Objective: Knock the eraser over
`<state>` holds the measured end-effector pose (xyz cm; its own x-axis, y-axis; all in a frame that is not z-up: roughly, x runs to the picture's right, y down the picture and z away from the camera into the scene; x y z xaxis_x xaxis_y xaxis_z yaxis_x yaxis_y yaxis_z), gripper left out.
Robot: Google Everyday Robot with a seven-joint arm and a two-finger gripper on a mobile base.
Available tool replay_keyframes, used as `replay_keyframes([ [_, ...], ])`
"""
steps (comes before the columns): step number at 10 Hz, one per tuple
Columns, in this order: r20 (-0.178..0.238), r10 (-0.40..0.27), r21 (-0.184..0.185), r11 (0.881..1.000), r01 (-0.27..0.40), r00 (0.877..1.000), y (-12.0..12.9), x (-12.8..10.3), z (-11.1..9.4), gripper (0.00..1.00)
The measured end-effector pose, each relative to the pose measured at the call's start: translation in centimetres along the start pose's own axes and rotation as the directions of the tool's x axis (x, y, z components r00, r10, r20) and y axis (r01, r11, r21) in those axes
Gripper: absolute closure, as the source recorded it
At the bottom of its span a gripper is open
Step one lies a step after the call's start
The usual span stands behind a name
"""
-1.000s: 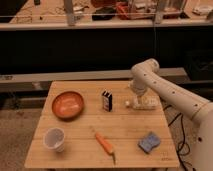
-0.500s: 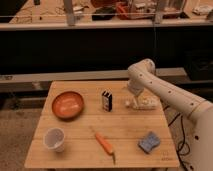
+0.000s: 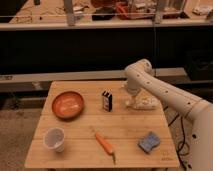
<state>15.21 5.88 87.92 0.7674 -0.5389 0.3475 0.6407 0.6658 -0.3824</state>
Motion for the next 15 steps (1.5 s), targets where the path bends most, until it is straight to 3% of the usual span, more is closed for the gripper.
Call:
replay_keyframes([
  [2,0.002,-0.011,0.001,1.0,0.011,1.0,-0.5,-0.5,0.1,0.28],
  [5,0.0,-0.02,0.001,1.0,0.02,1.0,-0.7,-0.7,0.2,0.2],
  [7,0.001,-0.029,0.002,1.0,0.029,1.0,-0.9,-1.0,0.3,0.24],
  [13,0.009,-0.06,0.004,0.998,0.06,0.998,-2.0,-2.3,0.5,0.78],
  [15,0.019,-0.091,0.006,0.996,0.091,0.996,-2.9,-3.9,0.6,0.95],
])
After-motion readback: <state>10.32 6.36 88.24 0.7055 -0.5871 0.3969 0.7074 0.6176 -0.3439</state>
